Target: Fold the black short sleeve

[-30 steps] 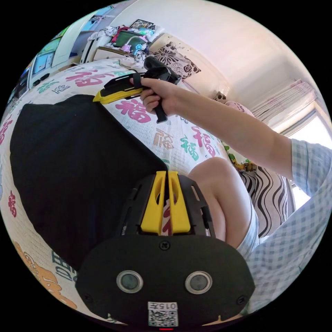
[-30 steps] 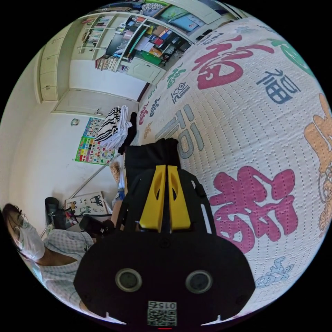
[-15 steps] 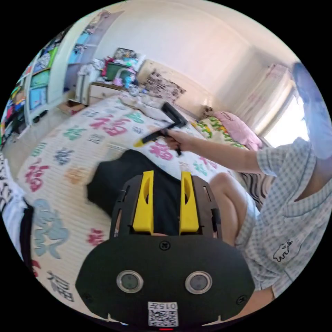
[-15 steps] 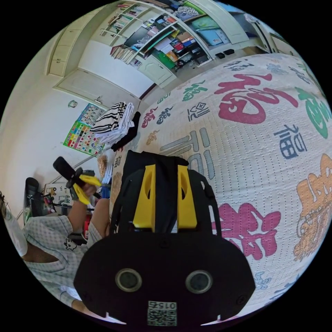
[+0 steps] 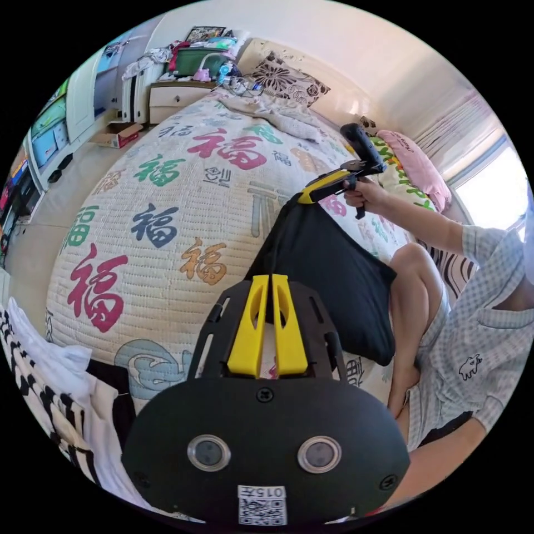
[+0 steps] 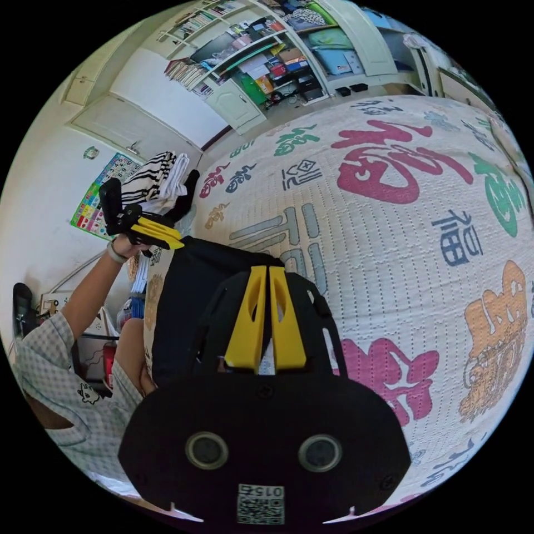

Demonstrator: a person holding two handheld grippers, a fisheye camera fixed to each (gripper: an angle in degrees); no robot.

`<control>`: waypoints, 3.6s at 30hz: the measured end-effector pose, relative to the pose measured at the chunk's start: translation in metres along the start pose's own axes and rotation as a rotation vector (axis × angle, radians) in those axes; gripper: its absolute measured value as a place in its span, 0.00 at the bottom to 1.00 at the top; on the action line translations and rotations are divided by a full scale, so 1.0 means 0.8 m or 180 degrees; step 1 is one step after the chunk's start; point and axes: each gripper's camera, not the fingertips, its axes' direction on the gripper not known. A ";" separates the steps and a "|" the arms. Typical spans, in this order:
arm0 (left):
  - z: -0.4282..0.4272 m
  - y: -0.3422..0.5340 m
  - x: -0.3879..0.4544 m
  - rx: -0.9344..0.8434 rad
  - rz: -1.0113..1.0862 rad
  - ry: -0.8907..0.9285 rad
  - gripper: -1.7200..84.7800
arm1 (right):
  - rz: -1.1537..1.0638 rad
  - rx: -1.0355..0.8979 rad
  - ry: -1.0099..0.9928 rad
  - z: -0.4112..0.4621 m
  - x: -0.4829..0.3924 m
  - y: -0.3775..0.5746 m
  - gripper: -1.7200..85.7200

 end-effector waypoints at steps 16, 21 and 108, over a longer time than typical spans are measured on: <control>0.019 0.167 -0.109 0.1568 -0.1586 0.1725 0.17 | 0.0104 0.0210 -0.1555 -0.013 0.104 0.056 0.17; 0.039 0.143 -0.108 0.1674 -0.1561 0.1879 0.14 | -0.0081 -0.0214 -0.1633 0.023 0.084 0.023 0.13; -0.102 0.372 0.093 0.1638 -0.2048 0.2077 0.11 | -0.0325 -0.1696 -0.1091 0.194 -0.150 0.013 0.09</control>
